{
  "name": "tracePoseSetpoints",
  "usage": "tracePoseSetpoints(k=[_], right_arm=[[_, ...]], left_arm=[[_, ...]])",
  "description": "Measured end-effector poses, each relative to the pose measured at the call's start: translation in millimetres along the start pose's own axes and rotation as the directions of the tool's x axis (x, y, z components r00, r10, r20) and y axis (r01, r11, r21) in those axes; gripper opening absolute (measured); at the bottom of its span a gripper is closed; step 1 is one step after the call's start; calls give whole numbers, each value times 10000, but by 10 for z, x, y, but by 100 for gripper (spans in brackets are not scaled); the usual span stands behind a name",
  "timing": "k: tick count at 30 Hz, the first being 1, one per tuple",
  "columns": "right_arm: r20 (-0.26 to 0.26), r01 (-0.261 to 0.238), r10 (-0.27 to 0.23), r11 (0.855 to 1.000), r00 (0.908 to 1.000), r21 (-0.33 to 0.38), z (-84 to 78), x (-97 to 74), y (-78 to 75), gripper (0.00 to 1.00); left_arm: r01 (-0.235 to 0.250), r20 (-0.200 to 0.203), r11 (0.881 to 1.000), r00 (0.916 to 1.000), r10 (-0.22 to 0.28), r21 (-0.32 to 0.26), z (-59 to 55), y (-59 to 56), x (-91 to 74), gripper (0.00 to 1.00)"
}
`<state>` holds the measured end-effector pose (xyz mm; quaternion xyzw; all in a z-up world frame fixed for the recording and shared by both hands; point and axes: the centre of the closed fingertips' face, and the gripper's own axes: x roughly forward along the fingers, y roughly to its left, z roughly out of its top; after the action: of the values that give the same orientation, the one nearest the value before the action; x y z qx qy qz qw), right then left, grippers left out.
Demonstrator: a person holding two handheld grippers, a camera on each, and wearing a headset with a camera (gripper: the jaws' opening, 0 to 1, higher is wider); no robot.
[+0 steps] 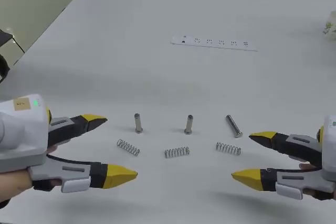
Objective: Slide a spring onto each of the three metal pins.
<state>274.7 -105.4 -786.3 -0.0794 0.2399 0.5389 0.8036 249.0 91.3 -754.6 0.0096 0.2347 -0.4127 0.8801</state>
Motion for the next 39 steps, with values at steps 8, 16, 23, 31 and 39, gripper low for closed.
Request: tracePoseSetpoints(k=[8, 16, 23, 31, 39], right_arm=[[-6, -39, 39, 10000, 10000, -16, 19, 17, 13, 60], [-8, -28, 28, 10000, 10000, -27, 32, 23, -4, 60], [-33, -51, 51, 10000, 10000, -39, 55, 49, -70, 59], [-144, 191, -196, 9990, 9997, -396, 186, 106, -228, 58], [-273, 231, -243, 9988, 9993, -430, 254, 191, -343, 56]], left_arm=[[-13, 41, 10000, 10000, 13, -2, 18, 7, 8, 82], [-24, -13, 10000, 10000, 24, -28, -3, 13, -2, 81], [-42, 7, 10000, 10000, 42, -42, -1, 14, -10, 81], [-48, 0, 10000, 10000, 48, -58, -7, 17, -16, 81], [-20, -13, 10000, 10000, 20, -51, -4, 11, -12, 81]])
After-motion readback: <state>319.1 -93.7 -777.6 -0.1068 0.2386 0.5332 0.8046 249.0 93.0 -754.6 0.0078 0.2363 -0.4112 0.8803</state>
